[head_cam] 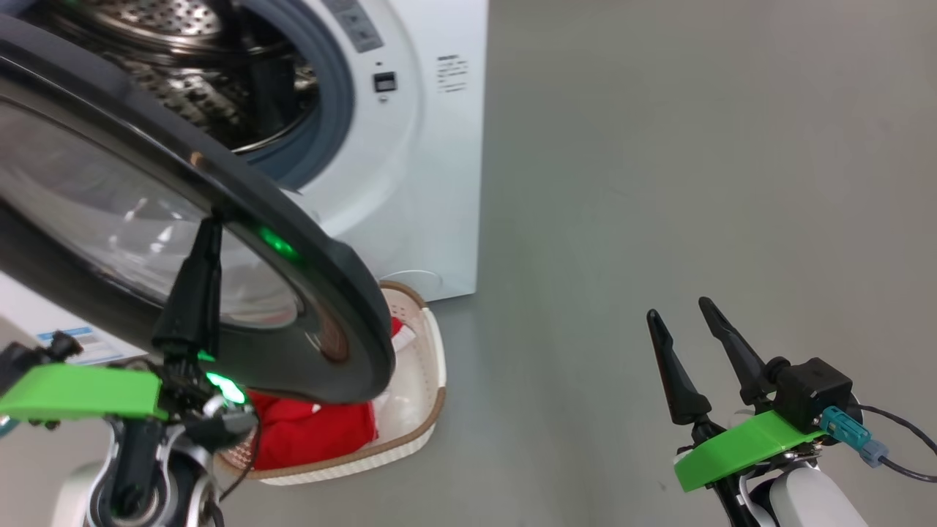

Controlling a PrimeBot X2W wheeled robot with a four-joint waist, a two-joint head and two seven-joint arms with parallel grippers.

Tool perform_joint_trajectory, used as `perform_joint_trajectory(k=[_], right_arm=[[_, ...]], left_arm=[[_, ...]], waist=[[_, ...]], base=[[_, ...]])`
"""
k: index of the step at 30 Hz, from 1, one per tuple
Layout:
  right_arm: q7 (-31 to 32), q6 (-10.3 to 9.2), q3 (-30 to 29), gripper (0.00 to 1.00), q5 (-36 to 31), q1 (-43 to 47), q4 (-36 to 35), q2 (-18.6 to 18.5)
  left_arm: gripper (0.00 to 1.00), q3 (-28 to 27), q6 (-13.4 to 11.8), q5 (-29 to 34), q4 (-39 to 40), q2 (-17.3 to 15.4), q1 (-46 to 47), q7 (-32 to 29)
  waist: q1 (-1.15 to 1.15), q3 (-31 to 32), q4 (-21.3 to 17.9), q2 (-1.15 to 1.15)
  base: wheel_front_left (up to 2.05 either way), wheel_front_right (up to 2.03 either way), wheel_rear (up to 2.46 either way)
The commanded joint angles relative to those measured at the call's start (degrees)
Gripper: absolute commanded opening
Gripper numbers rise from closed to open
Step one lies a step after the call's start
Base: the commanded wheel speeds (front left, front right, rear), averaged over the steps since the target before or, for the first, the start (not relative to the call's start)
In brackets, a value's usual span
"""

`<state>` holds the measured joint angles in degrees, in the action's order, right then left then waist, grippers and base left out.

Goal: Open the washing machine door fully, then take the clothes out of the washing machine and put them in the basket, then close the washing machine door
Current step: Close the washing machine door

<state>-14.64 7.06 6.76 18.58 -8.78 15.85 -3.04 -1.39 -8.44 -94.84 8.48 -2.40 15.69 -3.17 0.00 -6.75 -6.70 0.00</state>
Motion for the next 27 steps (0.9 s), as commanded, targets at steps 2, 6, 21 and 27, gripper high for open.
perform_joint_trajectory(k=[2, 6, 21, 27], right_arm=[[-0.36, 0.43, 1.52, 1.00, 0.53, -2.37, -1.39, -0.11], [-0.36, 0.43, 1.70, 1.00, 0.48, -2.79, -1.64, -0.16], [-0.36, 0.43, 1.89, 1.00, 0.77, -4.69, -3.34, -0.35], [-0.36, 0.43, 1.53, 1.00, 0.83, -5.46, -3.73, -0.70]], left_arm=[[0.00, -1.71, 0.96, 0.37, 0.48, -0.91, 3.40, 0.34], [0.00, -2.39, 0.59, 0.04, -1.92, -0.82, 6.71, 1.86], [0.00, -3.33, 1.28, 1.79, -14.21, -1.52, 21.93, 5.20], [0.00, -3.19, 2.35, 2.24, -19.14, -2.17, 27.60, 5.10]], waist=[[0.00, -0.72, -2.03, 0.00], [0.00, -1.31, -3.18, 0.00], [0.00, -5.85, -4.92, 0.00], [0.00, -7.56, -4.88, 0.00]], base=[[0.00, 0.00, 0.00], [0.00, 0.00, 0.00], [0.00, 0.00, 0.00], [0.00, 0.00, 0.00]])
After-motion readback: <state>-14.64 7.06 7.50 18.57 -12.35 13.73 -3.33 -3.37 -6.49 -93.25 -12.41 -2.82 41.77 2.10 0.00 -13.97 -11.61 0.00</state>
